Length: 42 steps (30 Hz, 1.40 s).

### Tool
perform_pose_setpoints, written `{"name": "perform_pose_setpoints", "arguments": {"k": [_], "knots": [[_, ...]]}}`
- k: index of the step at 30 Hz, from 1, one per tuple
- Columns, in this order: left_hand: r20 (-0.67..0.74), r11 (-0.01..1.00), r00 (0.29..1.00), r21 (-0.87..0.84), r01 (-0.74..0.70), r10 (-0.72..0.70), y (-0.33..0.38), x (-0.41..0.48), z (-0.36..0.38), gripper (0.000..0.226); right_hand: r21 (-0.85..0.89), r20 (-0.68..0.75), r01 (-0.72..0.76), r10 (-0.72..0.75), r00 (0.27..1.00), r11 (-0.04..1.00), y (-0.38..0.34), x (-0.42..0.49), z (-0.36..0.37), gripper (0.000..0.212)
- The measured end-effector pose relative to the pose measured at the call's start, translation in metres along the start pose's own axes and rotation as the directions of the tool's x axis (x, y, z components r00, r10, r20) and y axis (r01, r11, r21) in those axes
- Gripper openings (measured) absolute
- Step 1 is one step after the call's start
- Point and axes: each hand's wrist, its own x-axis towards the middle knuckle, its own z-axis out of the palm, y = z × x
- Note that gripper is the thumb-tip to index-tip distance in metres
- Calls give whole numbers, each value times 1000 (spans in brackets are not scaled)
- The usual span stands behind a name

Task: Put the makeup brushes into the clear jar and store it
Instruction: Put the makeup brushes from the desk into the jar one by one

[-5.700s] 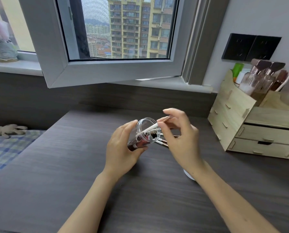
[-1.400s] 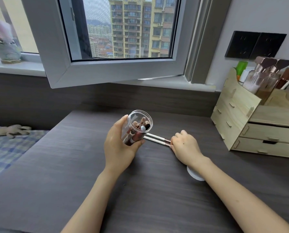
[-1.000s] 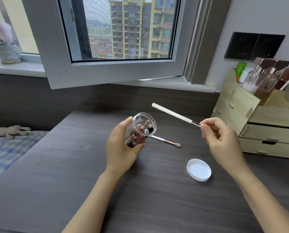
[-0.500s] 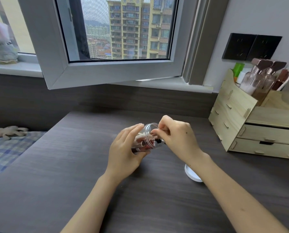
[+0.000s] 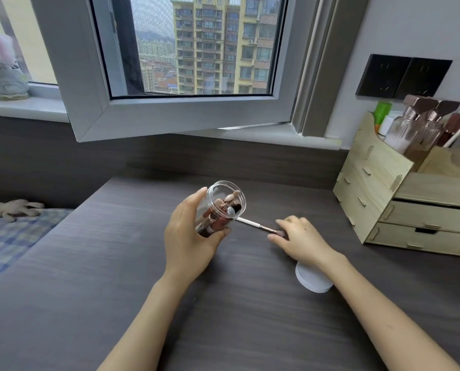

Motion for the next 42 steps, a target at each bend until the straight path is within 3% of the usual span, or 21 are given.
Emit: {"name": "perform_pose_setpoints", "arguments": {"k": [4,8,10,12,14,17,20,22,24,26,30,34,38,42], "knots": [[-8,1000,1000,-6,12,-12,0,0,0,81,-125,-176,68,-89,980,990,-5,1,11,33],[-12,1000,1000,-8,18,-18,1,0,0,81,-207,-202,109,-151,968,972,-6,7,14,29],[-13,1000,1000,-10,12,-13,0,0,-1,81,-66,-272,58,-74,959,996,-3,7,8,24],[-19,1000,1000,-14,12,-13,0,0,-1,80,250,-358,26,67,931,968,3,4,-2,15],[-18,1000,1000,-8,10,-10,0,0,-1,80,549,-398,75,181,899,833,10,-3,-20,12],[6,1000,1000,11,-20,20,0,-1,0,82,838,-438,257,312,843,481,17,-25,-49,24],[50,989,990,55,-135,132,2,-1,1,86,878,-479,428,405,779,215,13,-49,-73,30],[91,972,973,75,-221,214,3,-2,2,85,851,-518,501,405,754,157,-1,-63,-81,29],[124,960,959,80,-268,257,3,-3,3,83,798,-602,558,335,725,227,-18,-74,-83,26],[144,955,951,81,-286,273,3,-4,4,81,717,-683,591,205,701,369,-35,-78,-78,25],[136,960,955,65,-273,263,4,-5,2,79,646,-679,594,6,734,480,-64,-73,-60,22],[131,965,959,49,-258,250,4,-5,2,81,606,-642,571,-82,762,554,-82,-61,-42,17],[121,972,965,13,-234,231,6,-6,2,81,371,-739,608,-173,651,702,-89,-51,-37,12],[110,985,979,-39,-169,172,10,-8,3,79,360,-761,603,-150,631,712,-88,-55,-41,15]]}}
